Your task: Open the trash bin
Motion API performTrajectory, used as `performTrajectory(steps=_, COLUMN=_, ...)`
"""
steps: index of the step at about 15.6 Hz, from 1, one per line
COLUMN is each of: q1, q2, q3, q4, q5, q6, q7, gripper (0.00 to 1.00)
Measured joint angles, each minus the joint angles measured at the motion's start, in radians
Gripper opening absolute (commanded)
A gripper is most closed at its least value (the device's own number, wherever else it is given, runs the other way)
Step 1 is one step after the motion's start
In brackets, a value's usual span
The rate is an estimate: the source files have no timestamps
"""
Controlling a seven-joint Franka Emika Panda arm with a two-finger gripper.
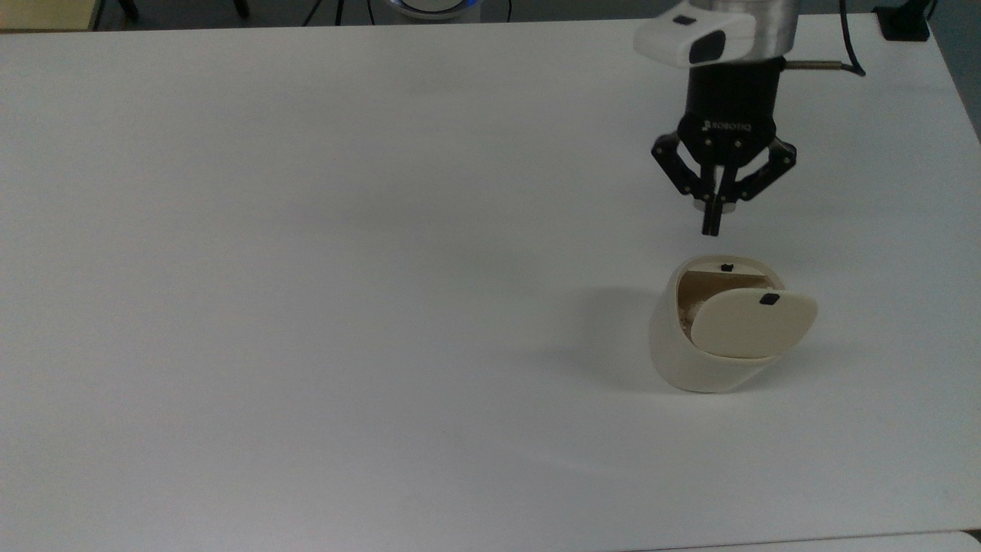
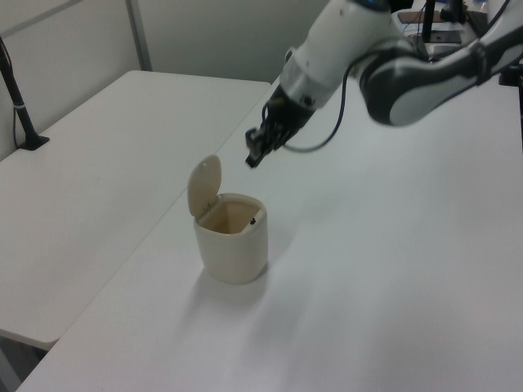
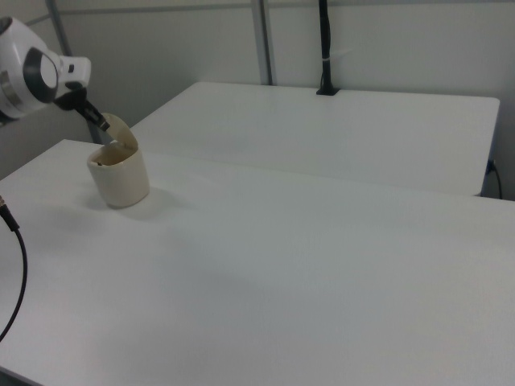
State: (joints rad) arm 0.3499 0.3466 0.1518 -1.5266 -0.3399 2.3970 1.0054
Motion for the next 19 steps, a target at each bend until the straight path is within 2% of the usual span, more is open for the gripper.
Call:
performTrajectory(steps=2, q1=-0.022, q2=-0.067, q3=0.000, q4=0.000, q5=0.051, q6=-0.121, q7=-0.019, gripper=0.73)
performTrajectory(steps=5, q1=-0.062, q2=-0.160, q3=-0.001, q4=-0.001, q5=0.160, q6=-0.284, q7=-0.077, gripper=1.00)
performTrajectory(steps=10, q1=-0.132, q2=-0.284, q3=-0.002, q4=-0.025, q5=0.241, q6=-0.566, q7=-0.219, gripper=1.00)
performTrajectory(steps=14, q1=-0.247, q2=-0.375, q3=-0.004, q4=-0.048, q5=0.344, q6=-0.783, q7=-0.444, gripper=1.00)
performTrajectory(steps=17, q1=-0.342, q2=-0.447, q3=-0.005, q4=-0.085, q5=0.381, q6=-0.857, q7=-0.573, gripper=1.00)
performTrajectory(steps=19, q1=-0.371, q2=-0.474, q3=-0.005, q4=-0.117, q5=0.383, q6=-0.863, q7=-0.655, gripper=1.00)
